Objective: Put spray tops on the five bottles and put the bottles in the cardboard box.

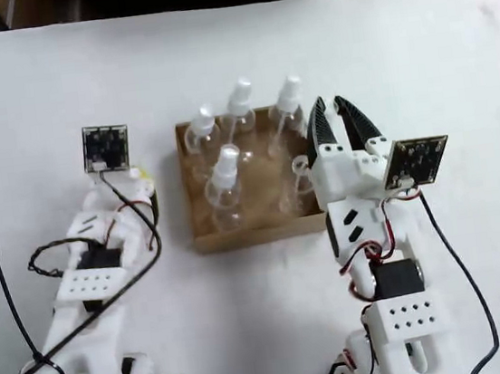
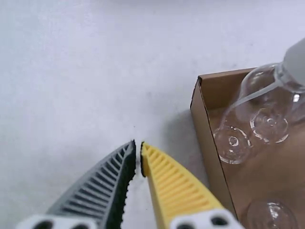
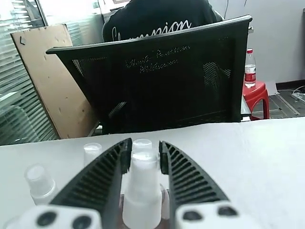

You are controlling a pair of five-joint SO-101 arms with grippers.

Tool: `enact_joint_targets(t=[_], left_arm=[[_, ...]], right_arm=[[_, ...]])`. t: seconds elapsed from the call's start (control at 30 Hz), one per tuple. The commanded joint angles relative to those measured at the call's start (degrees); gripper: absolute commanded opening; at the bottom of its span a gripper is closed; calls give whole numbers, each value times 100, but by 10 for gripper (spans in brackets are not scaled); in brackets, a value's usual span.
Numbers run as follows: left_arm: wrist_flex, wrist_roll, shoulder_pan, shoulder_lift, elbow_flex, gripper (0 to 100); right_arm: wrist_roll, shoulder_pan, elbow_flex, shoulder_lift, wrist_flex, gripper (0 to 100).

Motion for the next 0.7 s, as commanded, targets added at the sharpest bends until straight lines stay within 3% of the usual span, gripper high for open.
enact_joint_targets(t=[0.0,0.67], left_arm=[[-132,-44,4,-198,-62,24],[-132,-44,4,-198,-62,24]], right_arm=[[-9,-145,53,-31,-110,15],[9,-365,580,-84,-101,18]])
